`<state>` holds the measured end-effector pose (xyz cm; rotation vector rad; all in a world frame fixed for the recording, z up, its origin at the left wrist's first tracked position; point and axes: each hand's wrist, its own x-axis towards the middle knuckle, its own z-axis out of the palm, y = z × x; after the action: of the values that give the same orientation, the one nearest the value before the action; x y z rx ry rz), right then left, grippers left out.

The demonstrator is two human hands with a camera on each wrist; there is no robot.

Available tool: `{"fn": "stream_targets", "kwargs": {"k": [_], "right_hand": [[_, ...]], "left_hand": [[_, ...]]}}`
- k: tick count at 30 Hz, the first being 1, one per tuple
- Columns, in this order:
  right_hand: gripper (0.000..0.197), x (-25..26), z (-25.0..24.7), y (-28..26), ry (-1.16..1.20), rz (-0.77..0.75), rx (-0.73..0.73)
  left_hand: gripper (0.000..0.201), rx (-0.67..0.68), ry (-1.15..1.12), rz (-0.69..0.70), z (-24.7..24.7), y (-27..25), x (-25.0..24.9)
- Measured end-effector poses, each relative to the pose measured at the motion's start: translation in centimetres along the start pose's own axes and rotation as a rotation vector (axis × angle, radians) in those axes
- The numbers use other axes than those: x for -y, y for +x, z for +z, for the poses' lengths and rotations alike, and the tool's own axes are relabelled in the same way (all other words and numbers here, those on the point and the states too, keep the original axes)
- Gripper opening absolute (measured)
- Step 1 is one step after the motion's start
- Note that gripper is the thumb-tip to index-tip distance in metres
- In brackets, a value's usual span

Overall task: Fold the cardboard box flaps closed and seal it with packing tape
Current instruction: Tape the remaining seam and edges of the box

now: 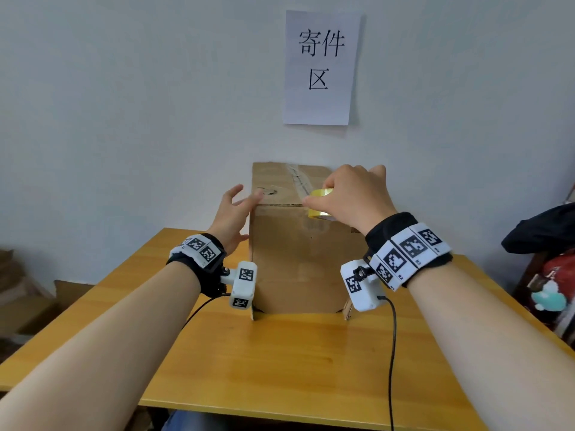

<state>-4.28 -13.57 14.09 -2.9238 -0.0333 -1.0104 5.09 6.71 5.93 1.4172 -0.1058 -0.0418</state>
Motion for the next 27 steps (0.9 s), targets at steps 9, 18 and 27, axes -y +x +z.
{"fn": "stream_targets", "kwargs": {"k": [9,18,27], "right_hand": [[0.049,0.1,0.3,0.0,0.003,0.003,-0.006],[0.047,0.6,0.0,0.3,-0.034,0.011,0.014],[0.042,1.0,-0.3,0.5,-0.021,0.034,0.039]], "left_hand": [[0.070,-0.102,0.004,-0.067,1.0,0.1,-0.7],[0.054,-0.175,0.158,0.117,0.5,0.4,-1.4],[0.081,-0.077,0.395,0.284,1.2,0.7,-1.2]]}}
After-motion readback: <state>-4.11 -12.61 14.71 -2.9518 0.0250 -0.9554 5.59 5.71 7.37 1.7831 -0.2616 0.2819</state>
